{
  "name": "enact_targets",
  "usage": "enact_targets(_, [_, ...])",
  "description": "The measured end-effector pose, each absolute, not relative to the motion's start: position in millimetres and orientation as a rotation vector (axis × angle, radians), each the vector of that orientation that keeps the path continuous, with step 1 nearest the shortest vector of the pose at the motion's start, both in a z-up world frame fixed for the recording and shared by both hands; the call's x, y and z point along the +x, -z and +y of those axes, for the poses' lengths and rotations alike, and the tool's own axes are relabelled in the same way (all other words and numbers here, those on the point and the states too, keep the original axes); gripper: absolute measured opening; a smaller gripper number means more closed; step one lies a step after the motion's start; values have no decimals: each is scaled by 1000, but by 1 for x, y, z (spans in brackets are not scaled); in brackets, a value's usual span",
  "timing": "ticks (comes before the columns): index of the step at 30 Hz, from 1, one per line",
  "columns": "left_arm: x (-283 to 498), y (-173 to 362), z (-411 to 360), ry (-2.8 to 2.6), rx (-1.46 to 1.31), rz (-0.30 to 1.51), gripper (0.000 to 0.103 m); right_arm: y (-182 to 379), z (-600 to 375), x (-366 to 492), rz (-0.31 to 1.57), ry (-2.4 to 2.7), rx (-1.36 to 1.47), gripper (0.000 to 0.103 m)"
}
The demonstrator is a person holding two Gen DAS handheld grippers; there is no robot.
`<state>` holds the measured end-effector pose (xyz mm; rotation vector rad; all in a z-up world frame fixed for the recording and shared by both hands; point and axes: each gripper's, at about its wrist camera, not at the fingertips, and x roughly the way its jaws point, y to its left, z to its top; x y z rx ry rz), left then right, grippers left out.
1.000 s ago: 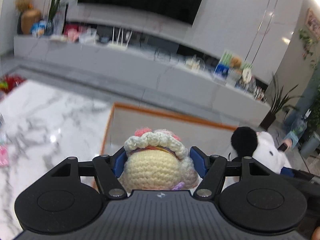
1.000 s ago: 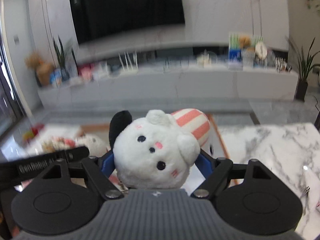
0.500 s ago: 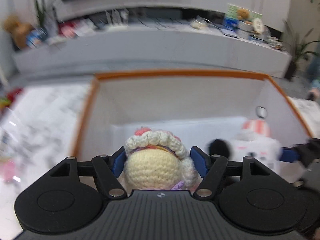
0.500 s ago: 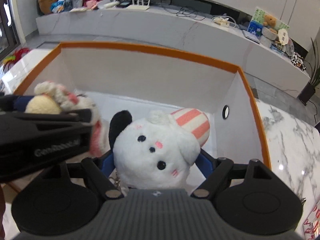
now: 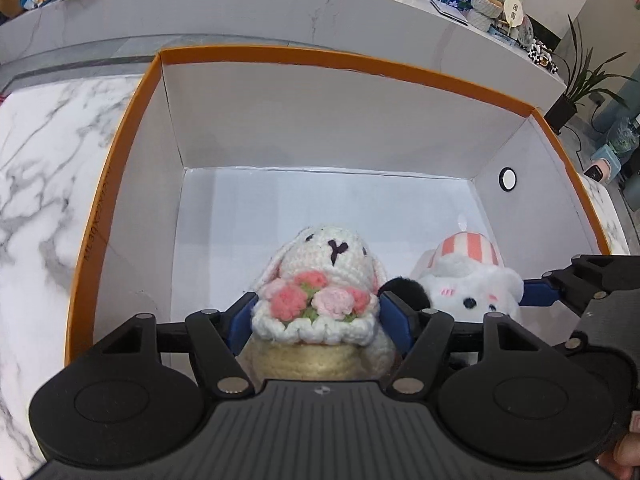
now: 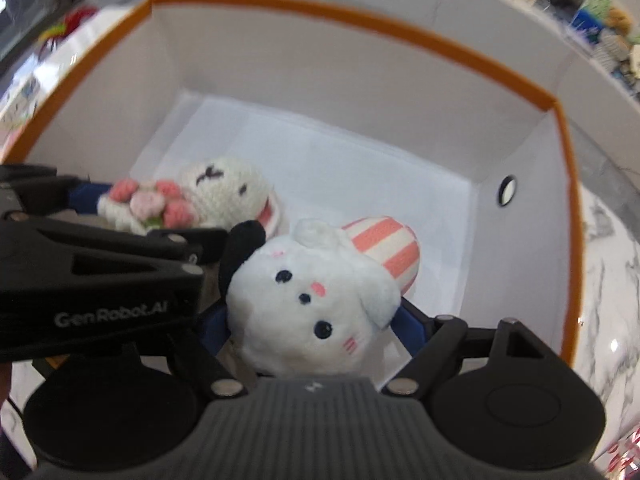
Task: Organize objects
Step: 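Lower both plush toys into the orange box and open both tools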
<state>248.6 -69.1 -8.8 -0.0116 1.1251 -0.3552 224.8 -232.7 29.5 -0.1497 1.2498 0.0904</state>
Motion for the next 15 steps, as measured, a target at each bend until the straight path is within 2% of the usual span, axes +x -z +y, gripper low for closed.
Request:
enact_targets(5, [252, 10, -68, 341, -41, 1133, 80, -28, -229, 230, 1278, -75, -209, 84])
enact_targets(13, [251, 2, -64, 337, -45, 1105, 81, -40, -234, 223, 1260, -63, -185, 96])
enact_targets(15, [249, -3, -61, 348, -60, 1083, 81, -42, -235, 221, 1261, -57, -182, 97])
